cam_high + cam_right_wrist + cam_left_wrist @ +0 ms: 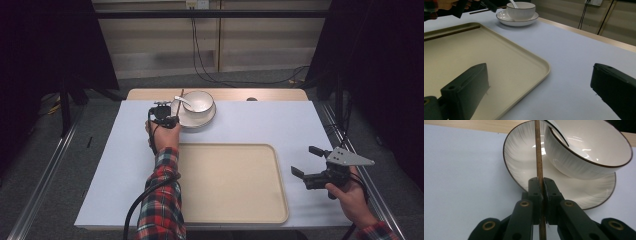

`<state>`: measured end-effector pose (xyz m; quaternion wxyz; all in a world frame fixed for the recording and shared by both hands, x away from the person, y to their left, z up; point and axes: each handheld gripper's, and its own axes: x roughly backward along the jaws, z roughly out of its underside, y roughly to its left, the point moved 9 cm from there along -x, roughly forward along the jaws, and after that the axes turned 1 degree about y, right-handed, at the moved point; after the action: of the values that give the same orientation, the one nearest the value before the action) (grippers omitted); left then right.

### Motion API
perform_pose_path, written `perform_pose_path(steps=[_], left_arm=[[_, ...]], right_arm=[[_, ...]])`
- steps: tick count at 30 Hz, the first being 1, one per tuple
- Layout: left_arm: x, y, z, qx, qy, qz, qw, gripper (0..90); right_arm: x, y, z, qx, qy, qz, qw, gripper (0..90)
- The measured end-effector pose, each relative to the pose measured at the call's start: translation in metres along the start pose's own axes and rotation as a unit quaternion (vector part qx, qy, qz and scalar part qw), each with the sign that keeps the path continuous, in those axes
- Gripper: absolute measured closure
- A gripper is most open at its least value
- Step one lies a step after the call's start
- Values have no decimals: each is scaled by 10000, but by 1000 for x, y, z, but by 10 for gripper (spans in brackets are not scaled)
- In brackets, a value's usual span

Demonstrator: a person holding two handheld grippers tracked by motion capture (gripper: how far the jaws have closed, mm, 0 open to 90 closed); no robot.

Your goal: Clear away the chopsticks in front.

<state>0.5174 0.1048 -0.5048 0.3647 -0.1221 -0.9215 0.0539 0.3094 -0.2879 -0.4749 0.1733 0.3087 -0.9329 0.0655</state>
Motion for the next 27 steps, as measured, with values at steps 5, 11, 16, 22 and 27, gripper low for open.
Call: perform_pose_path(steps=[5, 11, 16, 22, 27], left_arm=[[16, -3, 1, 179, -154, 93, 9997, 856], [30, -2, 12, 382, -171, 134, 9990, 857], [41, 2, 22, 554, -170, 135, 9982, 857], [54, 5, 33, 704, -173, 109, 9973, 857], [67, 7, 43, 764, -241, 91, 9967, 857]], right_arm=[[0, 1, 0, 4, 24, -24, 10000, 12], [1, 2, 0, -11, 29, -24, 10000, 12], [1, 2, -1, -14, 1, -18, 10000, 12], [0, 2, -1, -16, 2, -18, 10000, 12], [1, 2, -1, -9, 5, -19, 10000, 12]])
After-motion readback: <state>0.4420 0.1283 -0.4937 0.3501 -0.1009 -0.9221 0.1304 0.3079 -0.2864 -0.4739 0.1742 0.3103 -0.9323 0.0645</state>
